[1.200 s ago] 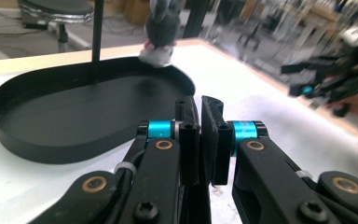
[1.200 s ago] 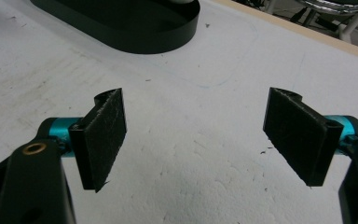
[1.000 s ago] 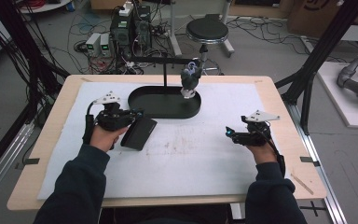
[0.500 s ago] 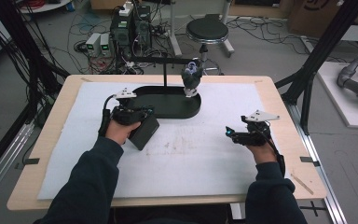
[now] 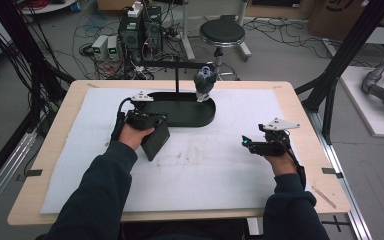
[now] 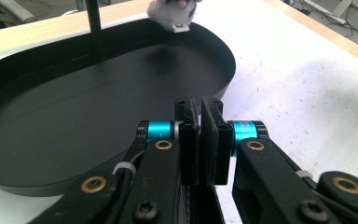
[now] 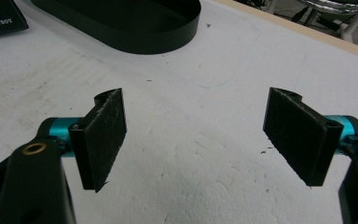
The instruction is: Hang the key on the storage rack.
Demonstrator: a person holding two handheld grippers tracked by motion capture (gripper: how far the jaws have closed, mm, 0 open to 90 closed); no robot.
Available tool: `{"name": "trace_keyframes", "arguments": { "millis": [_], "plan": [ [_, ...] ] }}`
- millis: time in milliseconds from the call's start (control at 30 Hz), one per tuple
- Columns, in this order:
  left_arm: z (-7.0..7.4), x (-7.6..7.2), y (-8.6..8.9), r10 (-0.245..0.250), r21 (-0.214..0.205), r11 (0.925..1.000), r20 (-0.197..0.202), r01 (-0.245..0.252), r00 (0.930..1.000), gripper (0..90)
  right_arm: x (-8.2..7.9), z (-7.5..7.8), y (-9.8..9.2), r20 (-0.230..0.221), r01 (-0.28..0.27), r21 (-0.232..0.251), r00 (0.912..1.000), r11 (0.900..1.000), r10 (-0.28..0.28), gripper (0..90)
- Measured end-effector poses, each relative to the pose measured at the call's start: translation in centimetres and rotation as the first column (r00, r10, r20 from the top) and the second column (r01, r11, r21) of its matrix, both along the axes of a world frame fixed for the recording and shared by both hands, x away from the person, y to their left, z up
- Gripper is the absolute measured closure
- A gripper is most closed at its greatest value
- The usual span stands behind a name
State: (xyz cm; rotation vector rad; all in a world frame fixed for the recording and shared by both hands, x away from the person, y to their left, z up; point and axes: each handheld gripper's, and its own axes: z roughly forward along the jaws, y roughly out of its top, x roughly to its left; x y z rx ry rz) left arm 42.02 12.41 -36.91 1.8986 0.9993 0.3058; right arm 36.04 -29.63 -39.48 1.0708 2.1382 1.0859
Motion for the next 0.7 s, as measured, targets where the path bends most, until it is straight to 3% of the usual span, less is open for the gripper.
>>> {"name": "trace_keyframes", "arguments": {
  "millis": [300, 533, 700],
  "plan": [
    [-0.09, 0.32, 0.48, 0.027, -0.025, 0.9993, -0.015, -0.027, 0.9995, 68.1, -0.03, 0.0, 0.05, -0.002, 0.002, 0.004, 1.0, 1.0, -0.002, 21.7],
    [0.01, 0.38, 0.74, 0.027, -0.049, 0.9984, -0.006, -0.027, 0.9996, 65.9, 0.0, -0.01, 0.07, -0.002, 0.001, 0.001, 1.0, 1.0, -0.001, 21.7],
    [0.19, 0.29, 0.87, 0.014, -0.095, 0.9954, -0.011, -0.015, 0.9998, 64.1, 0.02, -0.02, 0.06, -0.002, 0.001, 0.002, 1.0, 1.0, -0.001, 21.7]
  ]
}}
